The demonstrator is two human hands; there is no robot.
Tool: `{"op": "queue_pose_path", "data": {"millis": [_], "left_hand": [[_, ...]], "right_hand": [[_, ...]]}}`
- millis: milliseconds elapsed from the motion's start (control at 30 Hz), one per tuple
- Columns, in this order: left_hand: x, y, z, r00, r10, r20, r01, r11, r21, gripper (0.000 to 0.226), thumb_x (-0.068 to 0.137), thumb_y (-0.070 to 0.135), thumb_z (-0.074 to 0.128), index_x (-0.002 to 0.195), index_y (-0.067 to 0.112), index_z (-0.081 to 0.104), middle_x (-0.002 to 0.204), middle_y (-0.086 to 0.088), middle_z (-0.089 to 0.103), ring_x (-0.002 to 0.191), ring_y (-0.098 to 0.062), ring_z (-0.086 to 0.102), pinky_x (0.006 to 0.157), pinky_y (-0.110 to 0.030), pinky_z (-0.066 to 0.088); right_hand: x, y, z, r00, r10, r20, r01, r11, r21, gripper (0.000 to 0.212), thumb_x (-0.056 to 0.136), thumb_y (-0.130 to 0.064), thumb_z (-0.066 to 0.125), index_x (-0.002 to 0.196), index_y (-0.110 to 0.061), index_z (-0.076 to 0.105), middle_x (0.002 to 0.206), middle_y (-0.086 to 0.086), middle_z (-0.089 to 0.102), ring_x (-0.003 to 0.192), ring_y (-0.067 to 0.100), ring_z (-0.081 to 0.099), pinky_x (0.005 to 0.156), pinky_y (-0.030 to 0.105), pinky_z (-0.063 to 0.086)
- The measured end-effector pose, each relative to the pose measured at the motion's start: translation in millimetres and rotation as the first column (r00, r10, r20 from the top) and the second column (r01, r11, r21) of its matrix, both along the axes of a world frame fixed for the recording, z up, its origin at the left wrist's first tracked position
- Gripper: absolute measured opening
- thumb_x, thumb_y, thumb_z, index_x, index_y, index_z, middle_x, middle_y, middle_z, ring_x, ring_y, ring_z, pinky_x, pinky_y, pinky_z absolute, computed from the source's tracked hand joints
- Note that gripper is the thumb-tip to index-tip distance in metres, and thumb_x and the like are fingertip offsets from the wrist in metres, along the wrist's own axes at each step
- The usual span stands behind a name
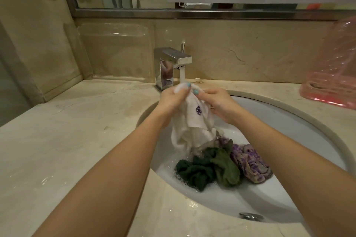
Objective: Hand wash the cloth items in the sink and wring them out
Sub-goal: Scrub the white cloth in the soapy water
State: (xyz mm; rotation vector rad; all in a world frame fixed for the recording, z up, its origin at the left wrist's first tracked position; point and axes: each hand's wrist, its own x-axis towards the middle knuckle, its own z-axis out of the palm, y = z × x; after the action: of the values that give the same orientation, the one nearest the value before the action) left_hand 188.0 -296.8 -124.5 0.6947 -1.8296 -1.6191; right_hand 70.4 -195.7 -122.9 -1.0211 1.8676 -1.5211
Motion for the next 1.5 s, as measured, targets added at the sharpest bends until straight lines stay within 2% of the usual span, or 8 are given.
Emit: {"op": "queue_pose_path", "data": {"millis": [100,300,433,733,967,1100,1300,1500], "left_hand": [[-7.3,-5.8,-1.0,0.987,0.157,0.022,-0.152,0.975,-0.163,0.039,0.099,0.045,0.049,0.121,0.017,0.064,0.116,-0.003,0.067,0.105,-0.021,0.061,0.092,-0.035,0.049],[-15.1,-11.6,0.4,0.924,0.359,0.134,-0.312,0.907,-0.284,0.029,0.103,0.023,0.034,0.117,0.009,0.056,0.102,-0.006,0.055,0.095,-0.028,0.054,0.075,-0.031,0.038],[-15.9,-10.2,2.1,0.925,0.36,0.12,-0.317,0.908,-0.275,0.026,0.099,0.017,0.04,0.116,0.009,0.058,0.104,-0.004,0.06,0.088,-0.024,0.059,0.067,-0.029,0.043],[-14.4,39.0,10.5,0.978,0.208,-0.026,-0.207,0.943,-0.261,0.046,0.099,0.032,0.048,0.057,0.013,0.047,0.058,-0.002,0.051,0.06,-0.018,0.045,0.058,-0.032,0.032],[-11.0,-10.1,3.4,0.903,0.388,0.184,-0.359,0.917,-0.171,0.037,0.102,0.028,0.04,0.097,0.003,0.068,0.102,-0.017,0.068,0.089,-0.031,0.056,0.069,-0.03,0.035],[-10.3,-10.5,-0.4,0.929,0.32,0.187,-0.274,0.932,-0.237,0.038,0.103,0.029,0.038,0.078,0.01,0.059,0.081,-0.01,0.064,0.077,-0.028,0.055,0.054,-0.028,0.035],[-13.4,33.0,17.6,0.983,0.114,-0.14,-0.144,0.964,-0.225,0.047,0.104,0.029,0.043,0.059,0.017,0.034,0.055,0.003,0.034,0.051,-0.009,0.03,0.049,-0.023,0.025],[3.2,10.6,9.7,0.999,0.028,0.015,-0.025,0.979,-0.201,0.045,0.102,0.038,0.046,0.062,0.017,0.043,0.062,0.002,0.046,0.061,-0.016,0.043,0.061,-0.03,0.031]], "right_hand": [[1.7,-0.4,-2.8,0.999,-0.03,-0.042,0.032,0.998,0.053,0.034,0.09,-0.045,0.063,0.071,-0.02,0.05,0.073,0.002,0.05,0.077,0.023,0.05,0.076,0.039,0.044],[31.4,-23.8,10.2,0.965,-0.212,0.153,0.234,0.961,-0.144,0.021,0.102,-0.023,0.045,0.083,-0.016,0.049,0.062,-0.002,0.047,0.056,0.013,0.04,0.053,0.025,0.034],[62.5,-43.3,14.4,0.941,-0.262,-0.213,0.232,0.96,-0.157,0.035,0.101,-0.02,0.04,0.066,-0.016,0.035,0.063,-0.002,0.038,0.058,0.013,0.032,0.054,0.03,0.025],[31.7,-47.9,2.1,0.871,-0.489,0.04,0.489,0.858,-0.159,0.045,0.103,-0.025,0.041,0.06,-0.014,0.05,0.063,0.001,0.056,0.061,0.016,0.052,0.056,0.026,0.036],[67.0,-48.0,0.9,0.941,-0.302,-0.151,0.257,0.93,-0.262,0.053,0.094,-0.01,0.046,0.046,-0.021,0.029,0.036,-0.012,0.028,0.043,0.005,0.023,0.049,0.028,0.019],[66.0,-46.0,7.5,0.912,-0.319,-0.258,0.259,0.935,-0.241,0.053,0.097,-0.014,0.045,0.047,-0.021,0.031,0.038,-0.009,0.03,0.045,0.008,0.025,0.047,0.028,0.019],[20.9,-30.1,7.3,0.871,-0.462,-0.165,0.442,0.885,-0.143,0.038,0.104,-0.032,0.039,0.07,-0.016,0.043,0.062,-0.003,0.04,0.056,0.011,0.035,0.048,0.024,0.029],[8.3,-12.2,23.8,0.888,-0.455,-0.072,0.442,0.886,-0.142,0.024,0.098,-0.032,0.053,0.081,-0.019,0.042,0.074,-0.001,0.048,0.062,0.013,0.043,0.057,0.028,0.035]]}}
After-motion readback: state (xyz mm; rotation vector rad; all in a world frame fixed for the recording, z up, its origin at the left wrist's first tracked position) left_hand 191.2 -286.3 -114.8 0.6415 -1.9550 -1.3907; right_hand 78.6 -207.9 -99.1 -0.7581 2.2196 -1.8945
